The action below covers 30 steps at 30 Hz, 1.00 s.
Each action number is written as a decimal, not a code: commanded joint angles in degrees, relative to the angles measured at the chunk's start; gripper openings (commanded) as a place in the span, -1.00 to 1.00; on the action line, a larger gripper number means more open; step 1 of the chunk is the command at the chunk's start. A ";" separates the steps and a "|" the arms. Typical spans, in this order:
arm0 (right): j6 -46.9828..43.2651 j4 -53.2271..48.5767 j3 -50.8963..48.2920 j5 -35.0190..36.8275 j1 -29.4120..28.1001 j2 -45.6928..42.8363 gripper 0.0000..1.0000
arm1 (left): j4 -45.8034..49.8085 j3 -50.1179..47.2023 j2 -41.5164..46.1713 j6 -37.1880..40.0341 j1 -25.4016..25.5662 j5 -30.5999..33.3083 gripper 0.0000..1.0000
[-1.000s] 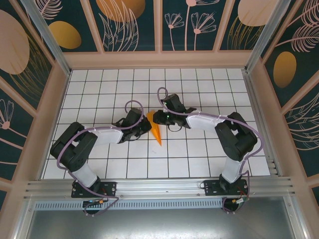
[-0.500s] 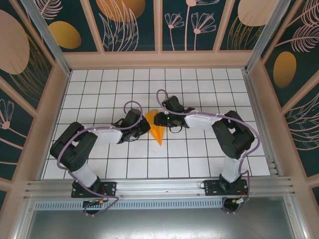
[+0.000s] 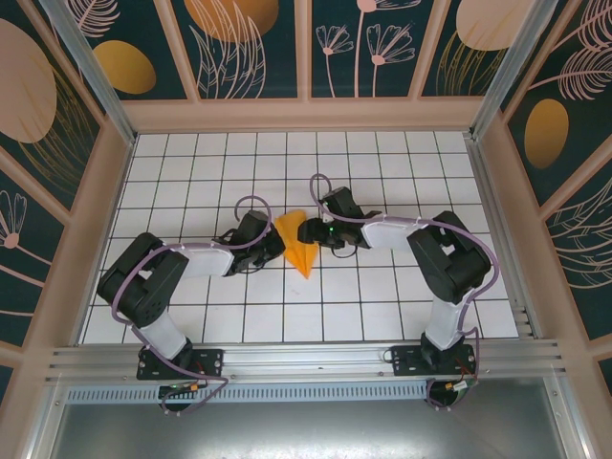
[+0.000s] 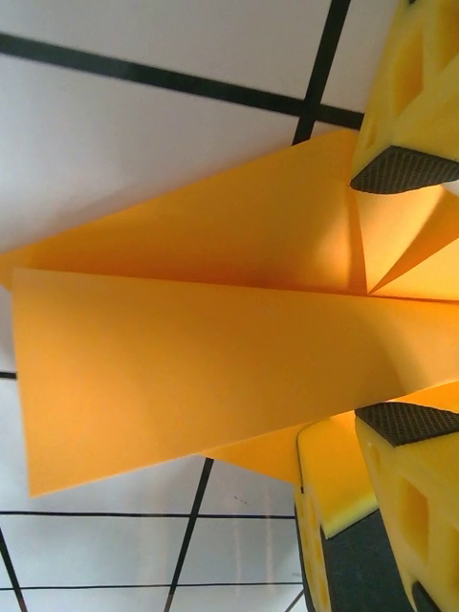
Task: Fold a paper plane with a square sheet of paper (pick it up from the middle)
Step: Move a paper plane to the center of the table.
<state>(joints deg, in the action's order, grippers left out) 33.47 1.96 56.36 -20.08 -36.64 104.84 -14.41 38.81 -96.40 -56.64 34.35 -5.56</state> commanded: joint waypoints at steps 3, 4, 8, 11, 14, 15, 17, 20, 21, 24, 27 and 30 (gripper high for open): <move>1.24 4.18 -1.58 -3.79 0.63 -0.60 0.26 | -1.63 -1.45 -0.45 -0.37 -0.88 0.01 -1.00; 1.17 4.58 -1.81 -4.22 0.64 -0.92 0.27 | -1.89 -1.42 -0.48 -0.28 -0.91 -0.34 -1.00; 0.85 5.23 -2.65 -5.33 0.23 -2.92 0.28 | -3.14 -1.53 -0.50 -0.12 -0.93 -1.59 -1.00; 0.48 3.83 -2.92 -4.72 -0.47 -3.83 0.28 | -3.73 -1.53 -0.21 0.08 -0.86 -2.26 -1.00; 0.24 2.56 -3.56 -2.40 -1.27 -5.51 0.24 | -3.86 -1.45 0.09 0.29 -0.87 -2.53 -1.00; 0.23 2.25 -3.79 -1.50 -1.44 -6.49 0.22 | -3.83 -1.47 0.16 0.41 -0.86 -2.70 -1.00; 0.12 1.87 -4.21 -0.76 -1.96 -8.00 0.17 | -3.72 -1.45 0.16 0.54 -0.90 -2.81 -1.00; -0.25 1.27 -4.37 -1.09 -2.71 -8.70 0.02 | -3.76 -1.36 0.03 0.66 -0.88 -2.96 -1.00; -0.38 0.70 -4.24 -0.87 -3.11 -8.45 -0.03 | -3.76 -1.37 0.06 0.64 -0.91 -2.96 -1.00; -0.58 0.30 -3.81 -0.75 -3.96 -7.44 -0.13 | -3.72 -1.37 -0.03 0.64 -0.86 -3.05 -1.00; -0.65 -0.40 -3.20 -0.66 -4.47 -6.23 -0.15 | -3.66 -1.45 0.07 0.69 -0.87 -3.05 -1.00; -0.86 -0.41 -2.83 -1.16 -4.83 -5.23 -0.19 | -3.65 -1.46 0.16 0.69 -0.91 -3.13 -1.00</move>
<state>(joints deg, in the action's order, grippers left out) 33.36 2.72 52.64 -21.47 -40.91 97.93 -16.91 37.76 -96.42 -56.62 34.00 -7.79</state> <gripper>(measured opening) 0.409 0.066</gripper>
